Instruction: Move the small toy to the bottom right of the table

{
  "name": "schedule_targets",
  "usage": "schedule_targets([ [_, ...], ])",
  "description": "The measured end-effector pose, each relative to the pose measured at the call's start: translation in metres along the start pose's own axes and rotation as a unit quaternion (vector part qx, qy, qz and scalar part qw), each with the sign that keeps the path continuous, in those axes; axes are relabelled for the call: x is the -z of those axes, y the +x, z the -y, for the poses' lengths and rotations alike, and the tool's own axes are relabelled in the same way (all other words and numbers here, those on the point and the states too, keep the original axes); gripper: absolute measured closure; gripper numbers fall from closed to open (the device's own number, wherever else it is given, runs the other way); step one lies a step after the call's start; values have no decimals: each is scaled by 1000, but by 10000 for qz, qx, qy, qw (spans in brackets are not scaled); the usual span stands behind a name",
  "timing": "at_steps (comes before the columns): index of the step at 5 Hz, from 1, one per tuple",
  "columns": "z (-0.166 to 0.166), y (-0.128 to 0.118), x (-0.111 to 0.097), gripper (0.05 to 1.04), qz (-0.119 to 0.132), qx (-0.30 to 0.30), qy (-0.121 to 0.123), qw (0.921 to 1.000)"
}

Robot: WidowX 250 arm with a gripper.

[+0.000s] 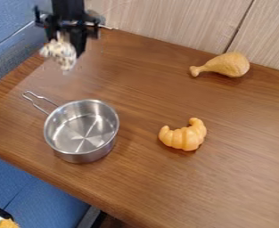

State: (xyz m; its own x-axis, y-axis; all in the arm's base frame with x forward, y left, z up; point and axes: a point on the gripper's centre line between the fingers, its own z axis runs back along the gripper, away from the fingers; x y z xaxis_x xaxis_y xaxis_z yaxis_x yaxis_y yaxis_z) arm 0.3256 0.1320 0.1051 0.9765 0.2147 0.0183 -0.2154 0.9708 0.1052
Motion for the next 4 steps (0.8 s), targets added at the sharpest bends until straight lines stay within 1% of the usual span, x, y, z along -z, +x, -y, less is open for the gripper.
schedule_targets([
  [1, 37, -5, -22, 620, -83, 221, -581, 9980],
  [2, 77, -30, -45, 620, 46, 610, -782, 9951],
  [3, 110, -68, -48, 620, 37, 1081, -825, 9907],
  [4, 137, -107, -39, 620, 131, 1620, -728, 9840],
])
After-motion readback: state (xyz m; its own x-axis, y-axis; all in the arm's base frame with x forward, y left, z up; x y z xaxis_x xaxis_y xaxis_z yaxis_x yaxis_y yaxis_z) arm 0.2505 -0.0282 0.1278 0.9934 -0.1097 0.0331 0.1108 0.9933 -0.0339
